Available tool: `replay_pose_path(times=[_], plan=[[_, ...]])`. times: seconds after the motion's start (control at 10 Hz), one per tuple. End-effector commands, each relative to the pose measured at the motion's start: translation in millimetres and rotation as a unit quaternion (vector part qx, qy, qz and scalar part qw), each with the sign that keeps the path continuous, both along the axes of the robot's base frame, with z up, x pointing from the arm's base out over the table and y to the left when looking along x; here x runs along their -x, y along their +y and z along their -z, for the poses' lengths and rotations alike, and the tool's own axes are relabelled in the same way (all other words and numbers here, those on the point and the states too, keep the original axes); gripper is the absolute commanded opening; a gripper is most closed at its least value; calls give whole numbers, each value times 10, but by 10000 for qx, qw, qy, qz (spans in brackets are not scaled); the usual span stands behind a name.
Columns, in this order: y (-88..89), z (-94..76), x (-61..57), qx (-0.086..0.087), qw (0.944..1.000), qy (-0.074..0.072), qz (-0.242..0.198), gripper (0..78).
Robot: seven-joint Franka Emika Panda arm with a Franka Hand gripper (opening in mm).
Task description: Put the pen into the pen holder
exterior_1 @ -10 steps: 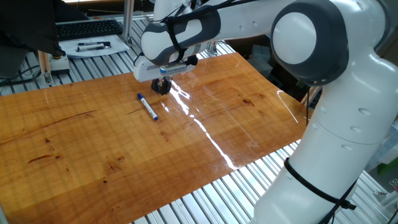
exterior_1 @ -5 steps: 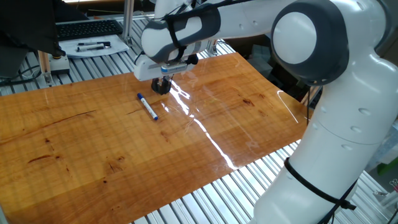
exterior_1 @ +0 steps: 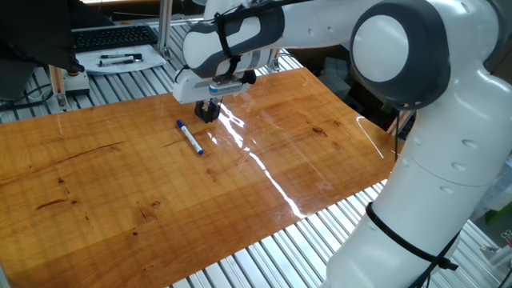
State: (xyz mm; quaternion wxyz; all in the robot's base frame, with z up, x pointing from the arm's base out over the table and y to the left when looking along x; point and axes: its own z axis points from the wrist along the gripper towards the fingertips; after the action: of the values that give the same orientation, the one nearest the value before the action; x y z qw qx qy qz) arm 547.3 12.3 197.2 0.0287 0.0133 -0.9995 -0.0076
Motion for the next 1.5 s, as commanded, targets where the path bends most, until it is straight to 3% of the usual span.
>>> replay_pose_path(times=[0.1, 0.2, 0.3, 0.4, 0.6, 0.7, 0.9, 1.2, 1.5], plan=[[1, -23, -14, 87, 9999, -138, -10, 0], [1, -23, -14, 143, 9994, -292, 114, 0], [1, -23, -14, 229, 9991, -281, 220, 0], [1, -23, -14, 300, 9991, -215, 225, 0], [1, -23, -14, 259, 9989, -219, 329, 0], [1, -23, -14, 228, 9994, -96, 253, 0], [1, -23, -14, 175, 9997, -38, 174, 0], [73, 32, -234, 164, 9998, -44, 97, 0], [-33, 153, -359, 158, 9998, -50, -82, 0]])
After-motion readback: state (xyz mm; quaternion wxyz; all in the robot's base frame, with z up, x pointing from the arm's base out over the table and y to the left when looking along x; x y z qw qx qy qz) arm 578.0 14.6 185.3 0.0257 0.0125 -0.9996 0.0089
